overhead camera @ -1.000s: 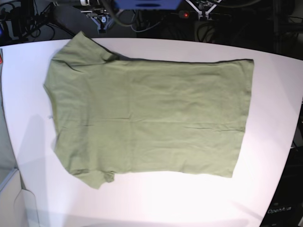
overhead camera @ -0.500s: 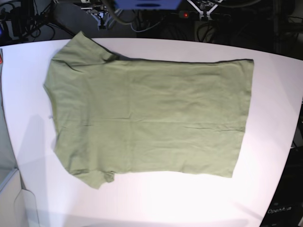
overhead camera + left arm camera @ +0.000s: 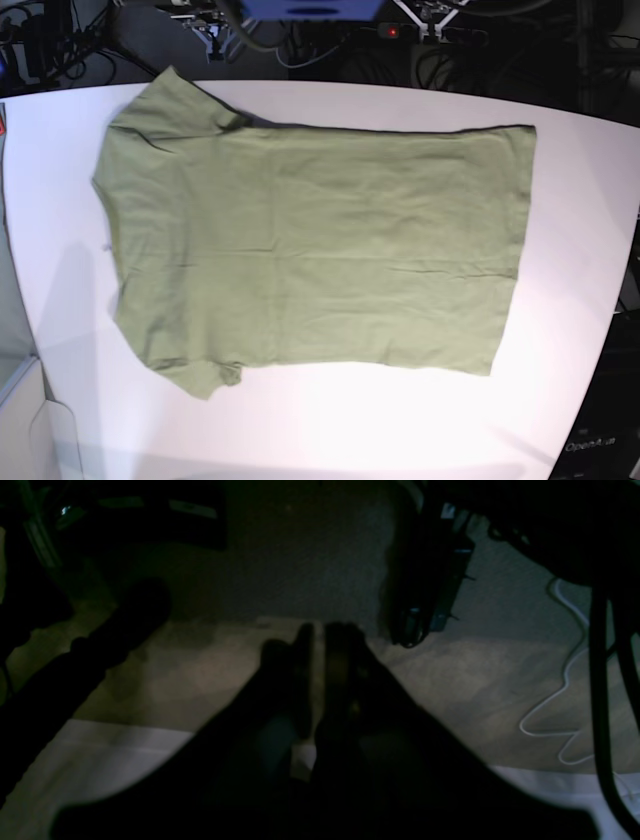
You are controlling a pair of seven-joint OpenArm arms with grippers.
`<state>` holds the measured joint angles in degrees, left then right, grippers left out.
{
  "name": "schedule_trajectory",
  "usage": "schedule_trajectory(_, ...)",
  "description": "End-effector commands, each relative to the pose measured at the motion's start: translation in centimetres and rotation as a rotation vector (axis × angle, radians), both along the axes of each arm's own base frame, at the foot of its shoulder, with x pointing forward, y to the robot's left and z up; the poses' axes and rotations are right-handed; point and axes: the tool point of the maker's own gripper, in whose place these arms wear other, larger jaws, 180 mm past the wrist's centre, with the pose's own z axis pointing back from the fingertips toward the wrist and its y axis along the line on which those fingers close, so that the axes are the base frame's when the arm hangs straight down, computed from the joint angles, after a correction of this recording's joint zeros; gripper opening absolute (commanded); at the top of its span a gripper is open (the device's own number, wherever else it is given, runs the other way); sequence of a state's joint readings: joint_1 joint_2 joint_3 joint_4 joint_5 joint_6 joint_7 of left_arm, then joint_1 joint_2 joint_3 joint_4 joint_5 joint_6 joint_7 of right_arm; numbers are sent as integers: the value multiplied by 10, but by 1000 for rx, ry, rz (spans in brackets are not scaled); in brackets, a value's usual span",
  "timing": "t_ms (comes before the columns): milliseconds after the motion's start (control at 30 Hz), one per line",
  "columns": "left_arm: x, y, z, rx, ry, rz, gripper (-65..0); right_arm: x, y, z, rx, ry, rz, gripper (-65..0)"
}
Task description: Fold the T-shirt properly
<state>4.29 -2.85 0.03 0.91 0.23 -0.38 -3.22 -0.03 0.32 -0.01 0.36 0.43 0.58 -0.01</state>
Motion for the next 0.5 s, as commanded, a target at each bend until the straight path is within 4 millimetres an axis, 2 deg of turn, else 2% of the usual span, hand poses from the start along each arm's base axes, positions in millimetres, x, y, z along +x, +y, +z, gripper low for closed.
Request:
schedule_trajectory(0, -2, 1, 0, 3, 4, -6, -617, -1, -3, 0, -14, 1, 4, -647)
schedule_trajectory(333, -2, -1, 0, -1, 4, -6, -617, -6, -3, 0, -14, 10, -2, -624)
schedule_trajectory(400, -2, -1, 0, -1, 4, -6, -617, -6, -3, 0, -12, 10, -2, -547)
schedule_trajectory(467, -2, -1, 0, -1, 4, -6, -617, -6, -3, 0, -12, 10, -2, -432)
